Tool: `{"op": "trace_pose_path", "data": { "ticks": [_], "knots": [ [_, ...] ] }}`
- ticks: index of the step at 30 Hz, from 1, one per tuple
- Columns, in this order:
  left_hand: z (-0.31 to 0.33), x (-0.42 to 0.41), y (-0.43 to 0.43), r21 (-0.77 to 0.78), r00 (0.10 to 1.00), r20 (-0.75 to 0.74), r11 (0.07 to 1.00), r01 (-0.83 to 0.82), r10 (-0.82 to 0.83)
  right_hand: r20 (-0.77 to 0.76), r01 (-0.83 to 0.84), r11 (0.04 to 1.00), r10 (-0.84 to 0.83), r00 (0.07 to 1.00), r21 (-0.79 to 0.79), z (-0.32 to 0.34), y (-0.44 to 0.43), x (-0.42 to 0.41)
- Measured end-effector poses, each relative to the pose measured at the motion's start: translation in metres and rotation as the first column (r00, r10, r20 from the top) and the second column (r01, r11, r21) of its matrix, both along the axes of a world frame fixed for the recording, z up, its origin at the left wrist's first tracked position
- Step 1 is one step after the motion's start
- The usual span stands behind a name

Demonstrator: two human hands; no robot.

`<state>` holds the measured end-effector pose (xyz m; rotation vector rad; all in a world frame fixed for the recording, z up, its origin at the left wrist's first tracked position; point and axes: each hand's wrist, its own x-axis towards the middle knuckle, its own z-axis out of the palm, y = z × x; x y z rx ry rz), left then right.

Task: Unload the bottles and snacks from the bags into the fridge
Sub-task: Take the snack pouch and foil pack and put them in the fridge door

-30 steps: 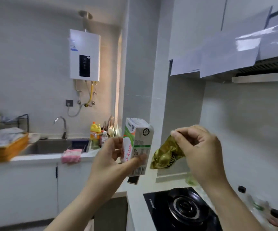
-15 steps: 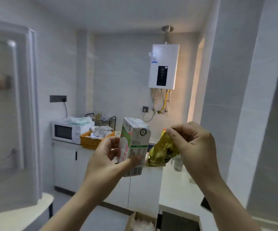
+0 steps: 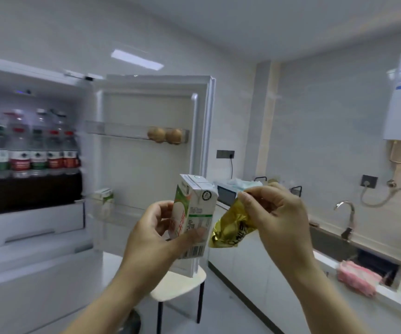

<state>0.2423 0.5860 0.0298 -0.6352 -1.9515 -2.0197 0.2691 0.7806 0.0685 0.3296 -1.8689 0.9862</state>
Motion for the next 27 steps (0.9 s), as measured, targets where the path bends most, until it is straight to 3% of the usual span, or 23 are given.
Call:
{"op": "trace_pose_path", "data": {
  "ticks": [10, 18, 27],
  "knots": [
    [-0.001, -0.041, -0.105, -0.01, 0.975, -0.022, 0.975, -0.22, 0.22, -0.001, -0.206, 0.979, 0.206, 0.979, -0.006, -0.001, -0.1, -0.087],
    [0.004, -0.108, -0.177, -0.022, 0.975, -0.054, 0.976, -0.216, 0.215, -0.022, -0.193, 0.981, 0.192, 0.981, -0.004, 0.001, -0.164, -0.155],
    [-0.004, -0.18, -0.203, -0.037, 0.988, 0.002, 0.987, -0.154, 0.154, -0.015, -0.156, 0.987, 0.156, 0.988, -0.022, -0.007, -0.181, -0.222]
  ]
}}
